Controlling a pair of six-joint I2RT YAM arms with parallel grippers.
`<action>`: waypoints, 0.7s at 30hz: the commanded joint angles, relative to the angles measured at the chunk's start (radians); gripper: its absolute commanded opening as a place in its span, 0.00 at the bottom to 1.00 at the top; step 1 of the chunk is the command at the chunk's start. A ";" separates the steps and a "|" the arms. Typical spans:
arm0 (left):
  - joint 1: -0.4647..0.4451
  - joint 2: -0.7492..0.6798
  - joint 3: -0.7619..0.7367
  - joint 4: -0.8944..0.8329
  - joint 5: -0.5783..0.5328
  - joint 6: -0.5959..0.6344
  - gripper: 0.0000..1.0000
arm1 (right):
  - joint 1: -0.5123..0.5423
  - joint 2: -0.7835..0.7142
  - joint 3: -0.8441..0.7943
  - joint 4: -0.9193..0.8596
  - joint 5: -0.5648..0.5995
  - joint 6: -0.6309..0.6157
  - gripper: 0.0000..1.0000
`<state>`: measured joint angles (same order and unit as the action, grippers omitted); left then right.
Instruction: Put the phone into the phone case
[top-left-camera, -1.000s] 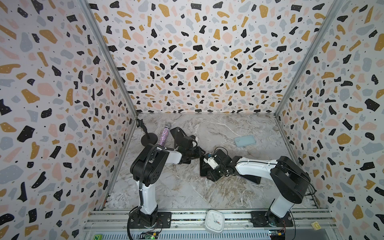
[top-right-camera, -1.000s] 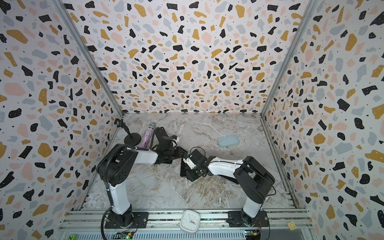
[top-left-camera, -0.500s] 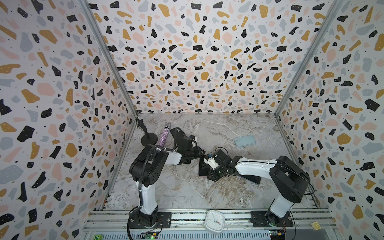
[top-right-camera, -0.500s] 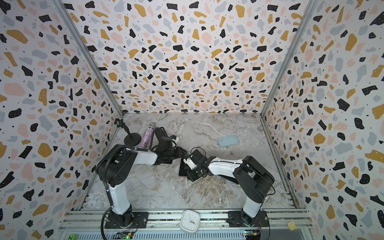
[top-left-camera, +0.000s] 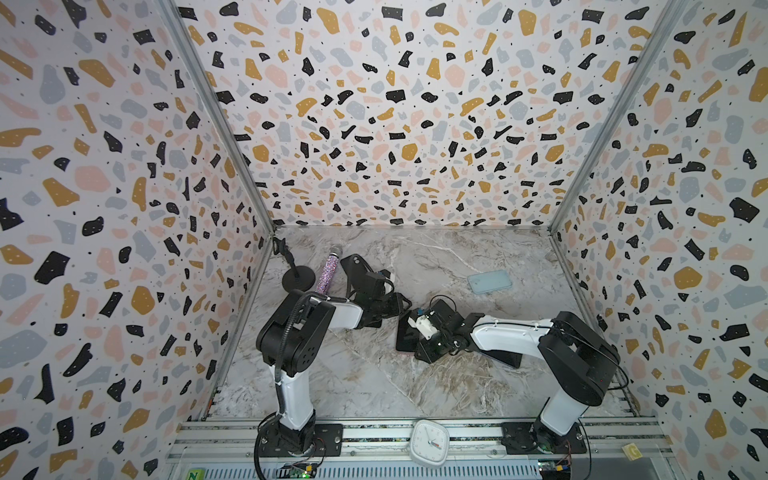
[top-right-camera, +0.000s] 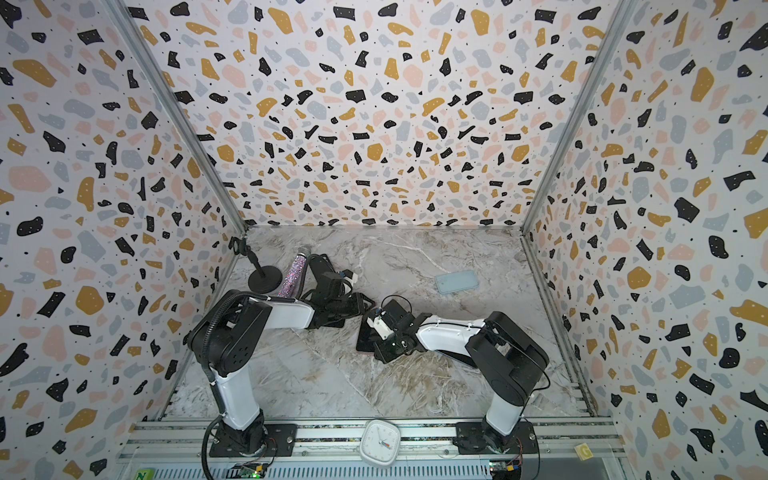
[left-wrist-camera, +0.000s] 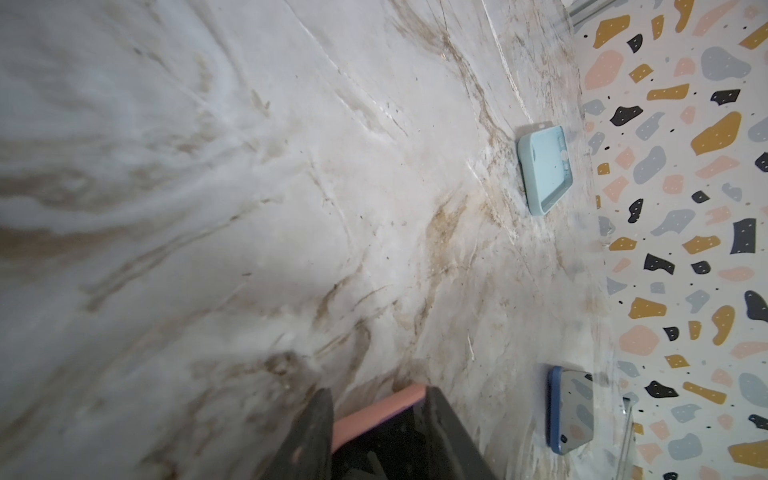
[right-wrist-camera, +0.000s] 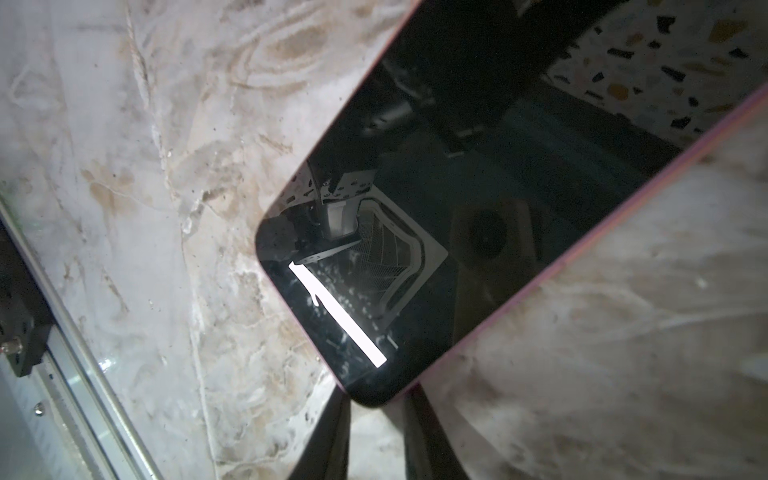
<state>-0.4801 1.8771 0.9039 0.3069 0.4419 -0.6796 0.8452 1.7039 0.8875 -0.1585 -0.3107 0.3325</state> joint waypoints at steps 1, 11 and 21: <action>-0.016 -0.037 0.052 -0.248 0.033 0.052 0.50 | -0.012 -0.034 -0.024 -0.008 0.087 0.003 0.32; -0.031 -0.234 0.108 -0.577 -0.059 0.110 0.64 | -0.012 -0.173 -0.018 -0.121 0.120 0.048 0.41; -0.128 -0.474 -0.107 -0.650 -0.089 -0.001 0.43 | -0.026 -0.200 -0.044 -0.018 0.062 0.183 0.50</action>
<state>-0.5880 1.4418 0.8215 -0.2974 0.3725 -0.6392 0.8238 1.5097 0.8574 -0.2111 -0.2157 0.4671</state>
